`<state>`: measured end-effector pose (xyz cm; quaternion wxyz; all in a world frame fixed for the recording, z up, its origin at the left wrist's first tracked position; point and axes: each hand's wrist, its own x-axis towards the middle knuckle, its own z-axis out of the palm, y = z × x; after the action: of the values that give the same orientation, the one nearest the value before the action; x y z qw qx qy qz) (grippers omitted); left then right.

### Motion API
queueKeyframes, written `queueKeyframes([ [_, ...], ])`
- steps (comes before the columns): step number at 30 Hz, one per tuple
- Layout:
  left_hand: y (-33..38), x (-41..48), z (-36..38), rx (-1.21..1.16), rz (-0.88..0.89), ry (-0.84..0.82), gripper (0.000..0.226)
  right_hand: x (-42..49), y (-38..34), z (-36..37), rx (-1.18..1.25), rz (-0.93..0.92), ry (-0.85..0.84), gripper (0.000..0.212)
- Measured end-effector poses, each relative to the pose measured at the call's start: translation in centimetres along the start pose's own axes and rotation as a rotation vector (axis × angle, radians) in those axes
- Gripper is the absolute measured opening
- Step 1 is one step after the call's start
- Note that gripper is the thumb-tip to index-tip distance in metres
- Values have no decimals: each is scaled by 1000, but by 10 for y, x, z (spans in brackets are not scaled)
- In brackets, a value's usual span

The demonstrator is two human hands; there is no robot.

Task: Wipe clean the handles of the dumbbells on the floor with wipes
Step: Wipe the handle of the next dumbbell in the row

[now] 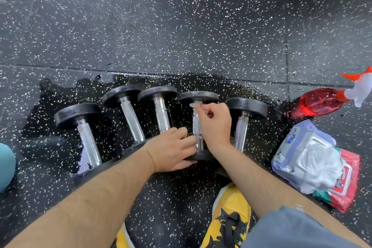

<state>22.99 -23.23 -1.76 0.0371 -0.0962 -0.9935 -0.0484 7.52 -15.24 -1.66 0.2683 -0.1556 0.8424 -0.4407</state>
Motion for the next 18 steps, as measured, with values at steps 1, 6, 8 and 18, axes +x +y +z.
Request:
queueKeyframes([
  [1,0,0,1,-1,0,-3,36,-1,0,1,-57,-63,5,15],
  [6,0,0,2,-16,-9,-4,36,-5,5,1,-341,-318,-55,11],
  [8,-1,1,1,-17,-9,-3,36,1,0,1,-379,-330,-72,15],
  [18,-2,0,1,-17,-12,1,37,-6,5,-6,-399,-395,-117,15],
])
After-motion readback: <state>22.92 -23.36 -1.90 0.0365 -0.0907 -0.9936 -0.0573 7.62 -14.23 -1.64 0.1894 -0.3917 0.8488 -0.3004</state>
